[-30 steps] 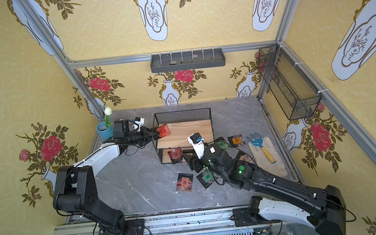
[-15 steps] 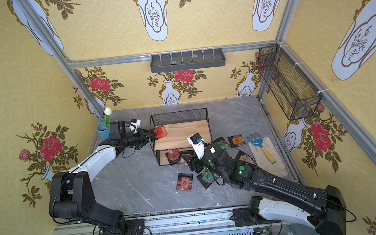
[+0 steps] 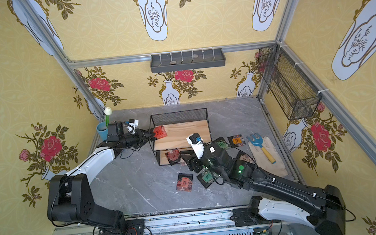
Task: Remove the tea bags from the shelf
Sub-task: Pick up the tea bag from the shelf.
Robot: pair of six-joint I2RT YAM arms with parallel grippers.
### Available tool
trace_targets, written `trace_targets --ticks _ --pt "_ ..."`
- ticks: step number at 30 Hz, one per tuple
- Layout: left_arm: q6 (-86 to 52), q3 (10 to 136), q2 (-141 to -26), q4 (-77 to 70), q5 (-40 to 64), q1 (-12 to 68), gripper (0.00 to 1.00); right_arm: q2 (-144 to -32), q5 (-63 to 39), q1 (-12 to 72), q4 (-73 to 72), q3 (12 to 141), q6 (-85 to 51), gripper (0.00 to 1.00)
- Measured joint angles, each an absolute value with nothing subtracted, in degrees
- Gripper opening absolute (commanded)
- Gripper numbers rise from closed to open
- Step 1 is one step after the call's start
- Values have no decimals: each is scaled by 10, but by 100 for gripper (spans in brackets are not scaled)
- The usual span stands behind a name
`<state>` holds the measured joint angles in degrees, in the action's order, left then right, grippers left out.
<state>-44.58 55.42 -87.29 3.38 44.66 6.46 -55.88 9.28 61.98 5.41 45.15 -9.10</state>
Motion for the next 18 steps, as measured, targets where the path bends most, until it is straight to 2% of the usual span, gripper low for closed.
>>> trace_targets --ticks 5,9,18 --pt "-444 550 -868 34 446 61 5 -564 87 620 54 452 -90 70" --pt "-442 549 -865 34 446 59 1 -565 83 620 54 453 -90 70" --pt "-440 549 -838 35 446 53 0 -567 83 620 42 455 -90 70"
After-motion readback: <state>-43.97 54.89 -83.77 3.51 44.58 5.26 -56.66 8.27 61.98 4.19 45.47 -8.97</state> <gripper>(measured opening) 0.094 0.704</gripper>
